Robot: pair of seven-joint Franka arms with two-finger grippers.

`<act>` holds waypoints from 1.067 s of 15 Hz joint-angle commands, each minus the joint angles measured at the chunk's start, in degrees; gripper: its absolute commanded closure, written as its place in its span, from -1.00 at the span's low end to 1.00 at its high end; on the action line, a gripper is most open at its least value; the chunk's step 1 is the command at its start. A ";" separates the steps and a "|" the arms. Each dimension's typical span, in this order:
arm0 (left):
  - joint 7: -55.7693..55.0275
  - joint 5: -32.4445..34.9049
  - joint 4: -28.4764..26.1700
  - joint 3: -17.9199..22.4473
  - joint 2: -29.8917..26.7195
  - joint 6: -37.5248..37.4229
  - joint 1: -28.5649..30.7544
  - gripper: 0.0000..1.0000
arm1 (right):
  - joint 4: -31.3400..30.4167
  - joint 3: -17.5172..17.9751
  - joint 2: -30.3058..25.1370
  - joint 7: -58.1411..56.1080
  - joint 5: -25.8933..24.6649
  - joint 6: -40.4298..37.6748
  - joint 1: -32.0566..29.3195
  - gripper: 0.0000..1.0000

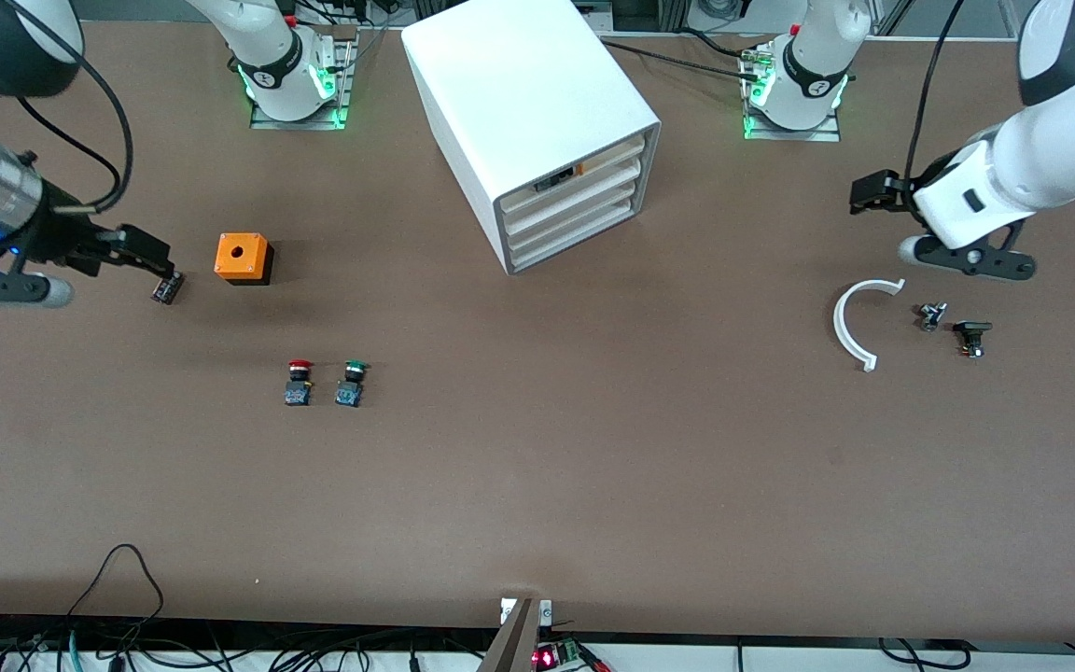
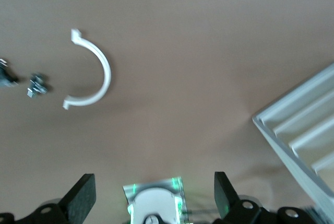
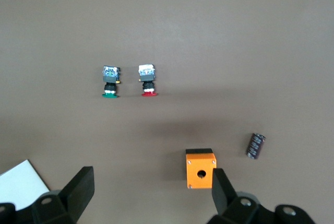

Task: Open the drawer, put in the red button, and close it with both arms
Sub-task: 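Reach the right gripper to the red button while the left gripper reaches the drawer, then grasp the red button with the right gripper while the left gripper pulls the drawer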

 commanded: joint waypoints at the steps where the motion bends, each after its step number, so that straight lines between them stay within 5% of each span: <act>1: 1.44 -6.90 0.99 -0.47 4.25 -1.83 -0.71 -1.00 | -0.87 0.05 3.54 -0.62 0.91 4.51 0.77 -1.00; 6: 11.95 -22.04 -1.81 -0.47 9.36 4.11 -0.36 -1.00 | -4.39 1.89 10.30 -0.71 0.91 16.38 1.03 -1.00; 9: 18.99 -33.35 -12.25 -1.00 9.27 15.79 -0.53 -1.00 | -4.39 2.51 15.14 -2.20 0.82 20.78 1.30 -1.00; 13: 33.31 -51.62 -27.28 -6.61 9.01 31.97 -0.44 -1.00 | -5.62 2.51 21.38 -5.28 0.65 27.28 1.30 -1.00; 16: 43.77 -67.97 -33.80 -9.60 9.36 33.59 -0.53 -1.00 | -8.16 2.42 24.81 -5.81 0.30 33.96 1.21 -1.00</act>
